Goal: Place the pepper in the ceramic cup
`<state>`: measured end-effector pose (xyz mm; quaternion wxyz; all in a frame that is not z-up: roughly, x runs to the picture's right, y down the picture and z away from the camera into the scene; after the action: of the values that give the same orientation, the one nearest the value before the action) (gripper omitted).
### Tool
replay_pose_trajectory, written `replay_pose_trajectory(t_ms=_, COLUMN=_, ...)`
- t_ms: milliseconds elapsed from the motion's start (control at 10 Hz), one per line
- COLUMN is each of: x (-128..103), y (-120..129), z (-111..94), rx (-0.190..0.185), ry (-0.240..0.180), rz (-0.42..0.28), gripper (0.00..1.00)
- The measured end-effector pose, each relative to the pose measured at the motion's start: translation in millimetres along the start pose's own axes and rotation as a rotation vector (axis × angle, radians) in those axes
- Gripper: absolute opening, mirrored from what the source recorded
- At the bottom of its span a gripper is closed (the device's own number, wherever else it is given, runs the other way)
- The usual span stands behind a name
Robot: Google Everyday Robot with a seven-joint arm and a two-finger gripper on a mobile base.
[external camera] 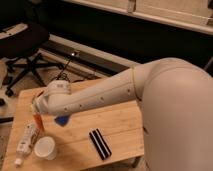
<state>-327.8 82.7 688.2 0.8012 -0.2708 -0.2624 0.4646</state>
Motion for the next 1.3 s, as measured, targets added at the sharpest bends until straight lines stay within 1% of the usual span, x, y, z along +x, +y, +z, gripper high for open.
replay_pose_trajectory(t_ms=200, x=12.0, y=-14.3, z=-10.1, rx=0.01, ry=-0.026, rz=-0.035, gripper=0.0)
replay_pose_trajectory(t_ms=400, x=21.6, y=-18.2, z=-15.8, rx=0.004, ry=-0.044, rz=-0.057, gripper=0.0)
replay_pose_trajectory(t_ms=600, x=29.5, y=-8.1, z=-18.5, rx=-0.029, ry=-0.062, rz=-0.098, gripper=0.0)
replay_pose_trajectory(t_ms=800, x=35.5, y=9.3, z=-22.6, rx=-0.079, ry=-0.082, rz=-0.171, gripper=0.0)
replay_pose_trajectory(t_ms=900, x=37.9, y=15.8, z=-24.7, rx=-0.098, ry=-0.089, rz=-0.203, gripper=0.0)
replay_pose_trajectory(t_ms=1100, x=41.1, y=23.5, z=-28.6, rx=-0.122, ry=-0.102, rz=-0.247, gripper=0.0)
replay_pose_trajectory(t_ms=1300, x=42.2, y=29.4, z=-32.3, rx=-0.138, ry=-0.112, rz=-0.277, gripper=0.0)
